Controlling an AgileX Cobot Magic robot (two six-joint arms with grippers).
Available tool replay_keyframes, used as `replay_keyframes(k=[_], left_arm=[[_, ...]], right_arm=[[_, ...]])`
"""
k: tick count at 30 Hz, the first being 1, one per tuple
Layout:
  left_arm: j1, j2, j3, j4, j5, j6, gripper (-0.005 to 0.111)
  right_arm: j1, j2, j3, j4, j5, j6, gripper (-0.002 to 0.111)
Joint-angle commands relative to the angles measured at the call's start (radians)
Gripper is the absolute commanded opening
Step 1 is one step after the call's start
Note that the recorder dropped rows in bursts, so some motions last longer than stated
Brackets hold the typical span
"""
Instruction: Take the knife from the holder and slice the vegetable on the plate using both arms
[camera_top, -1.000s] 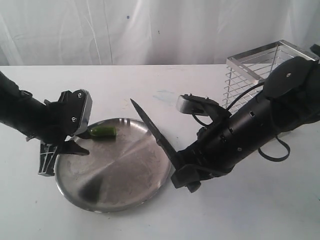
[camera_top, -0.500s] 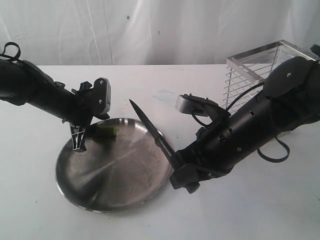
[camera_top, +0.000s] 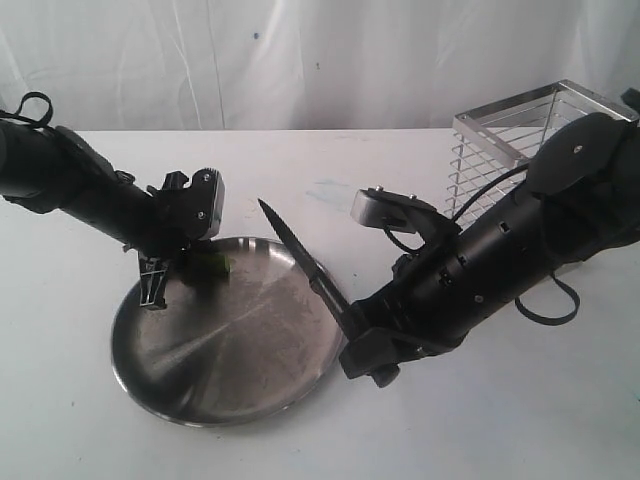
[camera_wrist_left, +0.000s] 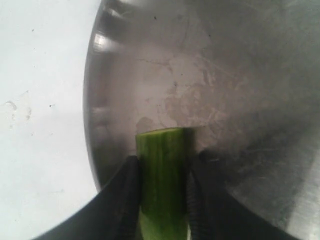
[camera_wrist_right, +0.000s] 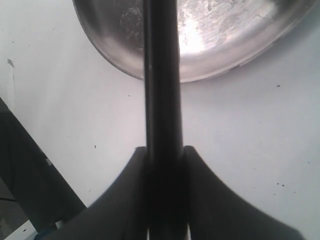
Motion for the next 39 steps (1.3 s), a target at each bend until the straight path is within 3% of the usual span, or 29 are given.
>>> replay_keyframes(k=[1,10,15,18,24,32,39], left_arm=[[-0.004,0.004,0.002,0.008,-0.008,-0.035,0.000],[-0.004,-0.123,0.002,0.008,0.006,-0.246,0.000],[-0.004,-0.171,0.002,0.052,0.312,-0.419,0.000],[-0.004,-0.156,0.013,0.062,0.431,-0.550,0.000],[-0.004,-0.126,0.080,0.068,0.391,-0.703,0.000],[-0.006,-0.126,0.171,0.064,0.162,-0.665,0.000],[-0.006,-0.126,0.189,0.004,0.133,-0.633,0.000]], right_arm=[[-0.007,-0.013,0.003,0.012,0.002,-0.014,0.000],[-0.007,-0.013,0.003,0.012,0.002,-0.014,0.000],[-0.007,-0.013,0.003,0.050,0.006,-0.014,0.000],[-0.007,-0.013,0.003,0.052,0.012,-0.014,0.000],[-0.007,-0.013,0.003,0.026,0.012,-0.018,0.000],[-0.007,-0.013,0.003,0.017,0.005,-0.018,0.000],[-0.007,-0.013,0.003,0.017,-0.003,-0.018,0.000]])
